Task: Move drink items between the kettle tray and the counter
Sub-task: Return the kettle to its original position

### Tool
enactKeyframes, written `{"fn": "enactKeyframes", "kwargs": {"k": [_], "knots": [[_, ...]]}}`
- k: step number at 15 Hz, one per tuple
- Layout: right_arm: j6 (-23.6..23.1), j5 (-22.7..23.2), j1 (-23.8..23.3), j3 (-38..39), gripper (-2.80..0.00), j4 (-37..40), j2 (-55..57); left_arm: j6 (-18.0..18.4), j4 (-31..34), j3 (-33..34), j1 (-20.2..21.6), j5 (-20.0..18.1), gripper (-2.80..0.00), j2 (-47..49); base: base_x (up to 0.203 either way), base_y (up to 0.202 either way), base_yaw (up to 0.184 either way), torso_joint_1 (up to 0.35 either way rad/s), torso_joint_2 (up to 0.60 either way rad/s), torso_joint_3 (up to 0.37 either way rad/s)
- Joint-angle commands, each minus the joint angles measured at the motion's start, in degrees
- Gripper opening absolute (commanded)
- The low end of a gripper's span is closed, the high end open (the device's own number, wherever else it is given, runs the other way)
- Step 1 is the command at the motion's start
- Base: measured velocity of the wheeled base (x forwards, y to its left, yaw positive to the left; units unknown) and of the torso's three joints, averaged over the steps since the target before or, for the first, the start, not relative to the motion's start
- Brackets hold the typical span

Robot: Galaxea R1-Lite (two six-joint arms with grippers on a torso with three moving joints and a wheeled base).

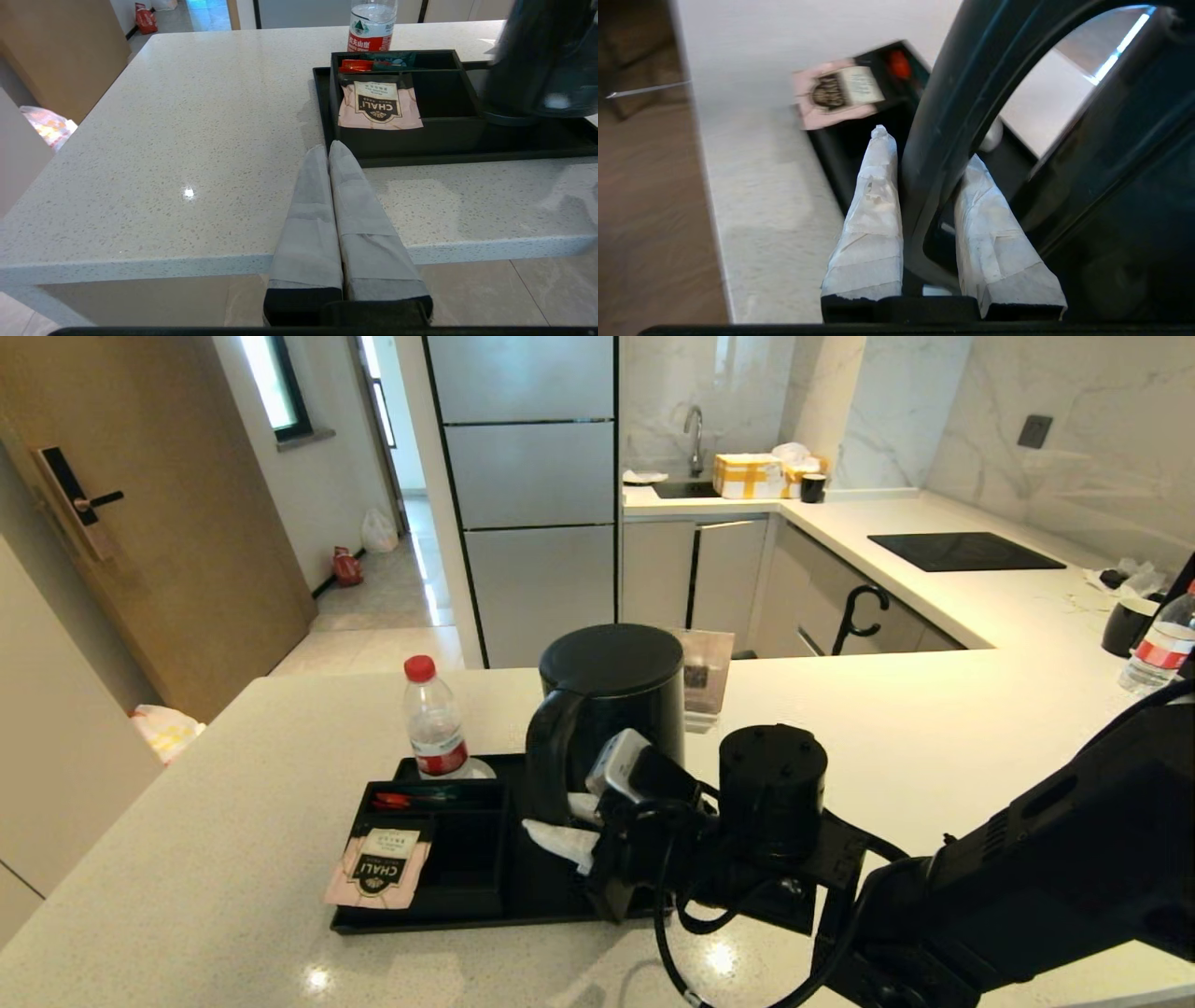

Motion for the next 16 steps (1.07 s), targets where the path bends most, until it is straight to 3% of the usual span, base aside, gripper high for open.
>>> {"fn": "enactKeyframes", "kwargs": {"k": [1, 16], "knots": [[-0.31, 0.5, 0.02, -0.82, -2.8, -0.53, 1.49, 0.0, 0.0, 0.01, 0.0, -0.08, -2.8, 0.09, 0.0, 0.0, 0.0, 0.0, 0.0, 0.0], [0.05, 1.02, 0.81, -6.32, -2.8, 0.08, 5.97, 0.0, 0.0, 0.01, 0.0, 0.0, -2.8, 0.09, 0.0, 0.0, 0.0, 0.0, 0.0, 0.0]]}}
